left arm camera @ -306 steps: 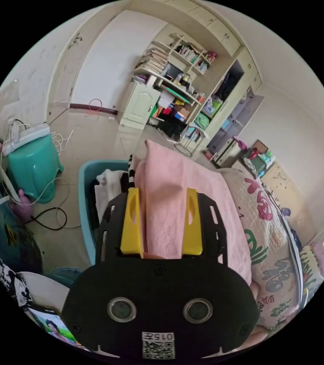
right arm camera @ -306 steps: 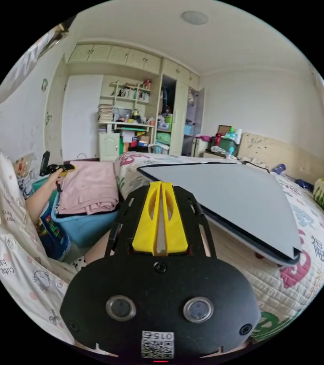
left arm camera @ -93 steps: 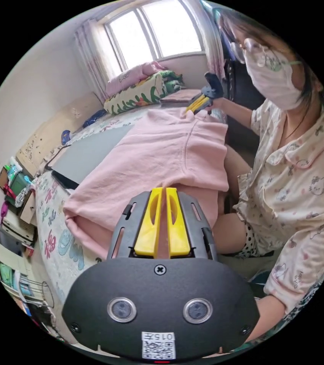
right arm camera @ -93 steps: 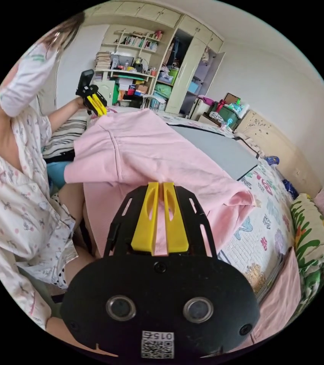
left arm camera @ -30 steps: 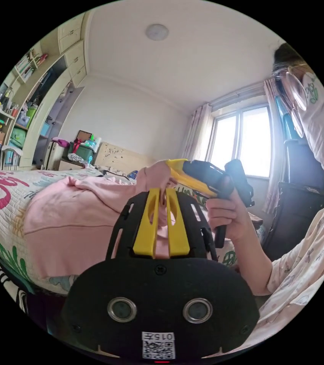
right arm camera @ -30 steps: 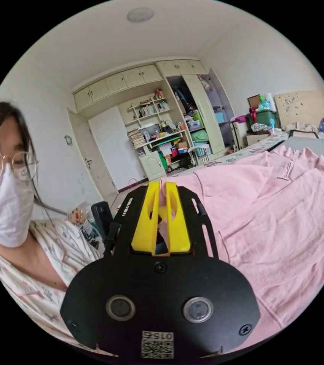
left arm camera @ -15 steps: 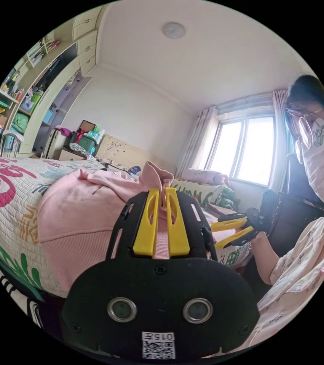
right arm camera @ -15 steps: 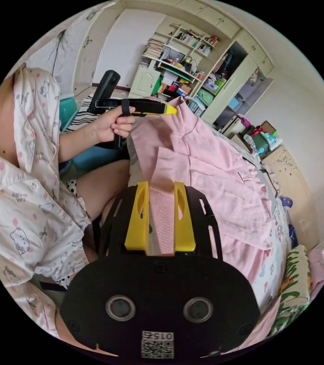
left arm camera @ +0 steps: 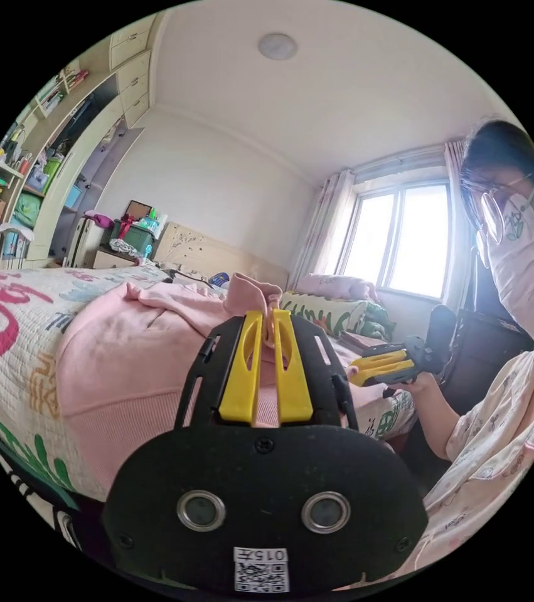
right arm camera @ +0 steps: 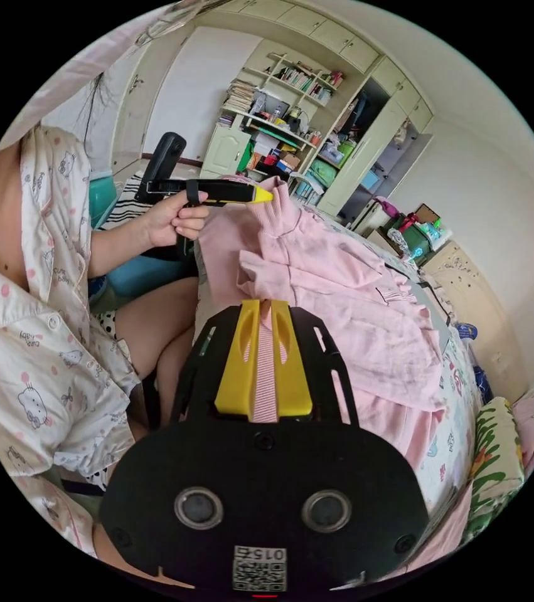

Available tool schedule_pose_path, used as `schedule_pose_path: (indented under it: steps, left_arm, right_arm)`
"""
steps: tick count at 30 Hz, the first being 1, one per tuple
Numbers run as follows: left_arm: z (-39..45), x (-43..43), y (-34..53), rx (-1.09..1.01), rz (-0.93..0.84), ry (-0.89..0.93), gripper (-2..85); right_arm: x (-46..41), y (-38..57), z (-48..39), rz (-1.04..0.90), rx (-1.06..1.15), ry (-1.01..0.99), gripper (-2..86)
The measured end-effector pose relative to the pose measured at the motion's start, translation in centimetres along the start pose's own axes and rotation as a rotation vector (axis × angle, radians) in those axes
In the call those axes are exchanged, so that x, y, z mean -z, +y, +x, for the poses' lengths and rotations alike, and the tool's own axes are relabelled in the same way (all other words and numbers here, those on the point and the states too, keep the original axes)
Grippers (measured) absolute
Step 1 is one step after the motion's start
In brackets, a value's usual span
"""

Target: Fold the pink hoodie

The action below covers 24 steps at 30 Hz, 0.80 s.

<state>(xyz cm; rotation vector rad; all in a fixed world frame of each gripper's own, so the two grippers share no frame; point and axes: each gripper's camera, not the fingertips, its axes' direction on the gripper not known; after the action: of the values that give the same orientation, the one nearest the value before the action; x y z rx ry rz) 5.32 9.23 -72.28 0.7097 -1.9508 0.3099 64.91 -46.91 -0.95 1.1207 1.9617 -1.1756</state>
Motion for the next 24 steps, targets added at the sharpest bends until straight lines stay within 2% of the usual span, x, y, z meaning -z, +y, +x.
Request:
schedule_pose_path:
  steps: [3,6,9,11,12,13,14,16,18,20,24]
  left_arm:
    - [-0.3,-2.2,-5.3,-0.093,-0.089,0.111,1.1]
    - [-4.4,-2.9,-13.3,-0.09,-0.1,-0.057,1.1]
    - [-10.4,-1.8,-22.7,-0.107,-0.027,-0.394,1.8]
    - [-15.0,-1.0,-29.6,-0.176,0.002,-0.8,3.6]
    - [-16.3,-0.6,-30.7,-0.147,-0.001,-0.881,5.1]
    - [-18.7,0.7,-32.3,-0.016,-0.02,-1.002,8.2]
    - [-20.7,2.3,-32.6,0.132,-0.031,-0.989,9.9]
    - [-21.6,4.2,-30.9,0.219,0.007,-0.821,11.5]
    - [-20.2,4.9,-28.1,0.207,0.001,-0.695,12.6]
    - [-16.3,4.5,-23.5,0.116,-0.095,-0.601,13.2]
    - [-11.1,3.8,-17.0,0.043,-0.253,-0.424,13.5]
  right_arm:
    - [1.7,-2.0,5.2,0.071,-0.168,-0.067,3.3]
    - [6.3,-1.1,16.7,0.165,-0.511,-0.034,2.6]
    - [14.2,3.1,29.9,0.181,-0.83,0.367,2.4]
    - [20.9,7.4,39.1,0.143,-1.066,0.771,3.3]
    - [22.2,8.5,40.8,0.119,-1.118,0.836,3.7]
    - [24.5,10.6,43.4,0.079,-1.261,0.893,5.3]
    - [26.4,12.1,43.9,0.125,-1.342,0.848,7.5]
    - [27.9,12.5,42.1,0.267,-1.259,0.672,7.7]
    - [27.4,11.8,39.2,0.296,-1.156,0.528,7.7]
    - [25.3,10.7,35.1,0.229,-1.065,0.362,8.2]
    - [21.5,10.2,28.7,0.167,-1.036,0.194,9.9]
